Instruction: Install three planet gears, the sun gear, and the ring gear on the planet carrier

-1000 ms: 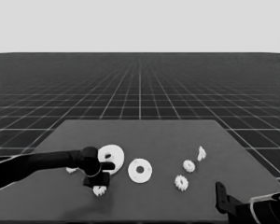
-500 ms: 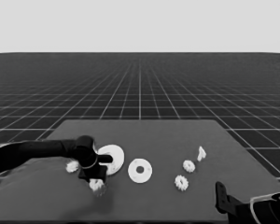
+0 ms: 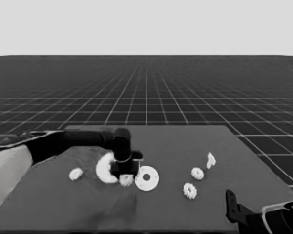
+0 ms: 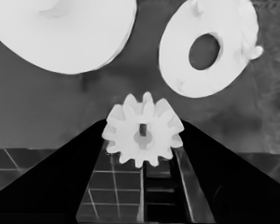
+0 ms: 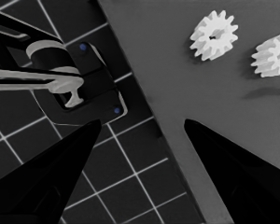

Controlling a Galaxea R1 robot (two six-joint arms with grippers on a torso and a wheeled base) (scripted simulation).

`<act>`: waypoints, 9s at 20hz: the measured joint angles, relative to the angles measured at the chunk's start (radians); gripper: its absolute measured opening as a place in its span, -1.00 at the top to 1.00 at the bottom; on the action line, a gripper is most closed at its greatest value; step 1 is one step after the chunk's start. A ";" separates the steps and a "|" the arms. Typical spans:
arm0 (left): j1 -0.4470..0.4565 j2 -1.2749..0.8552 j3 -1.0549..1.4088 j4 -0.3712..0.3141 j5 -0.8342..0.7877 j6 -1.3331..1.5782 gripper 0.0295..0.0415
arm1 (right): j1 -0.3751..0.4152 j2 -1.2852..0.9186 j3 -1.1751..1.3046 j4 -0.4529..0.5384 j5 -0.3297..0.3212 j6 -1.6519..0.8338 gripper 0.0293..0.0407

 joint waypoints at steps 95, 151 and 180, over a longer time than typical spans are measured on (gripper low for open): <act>0.099 0.357 -0.814 0.066 -0.136 0.456 0.73 | 0.000 0.000 0.000 0.000 0.000 0.000 -0.61; -0.361 -0.987 0.752 0.111 -0.900 1.935 -0.49 | 0.100 0.687 -0.787 0.265 -0.265 0.984 0.67; -0.361 -0.987 0.752 0.111 -0.900 1.935 -0.49 | 0.259 1.169 -1.223 0.417 -0.323 1.013 0.66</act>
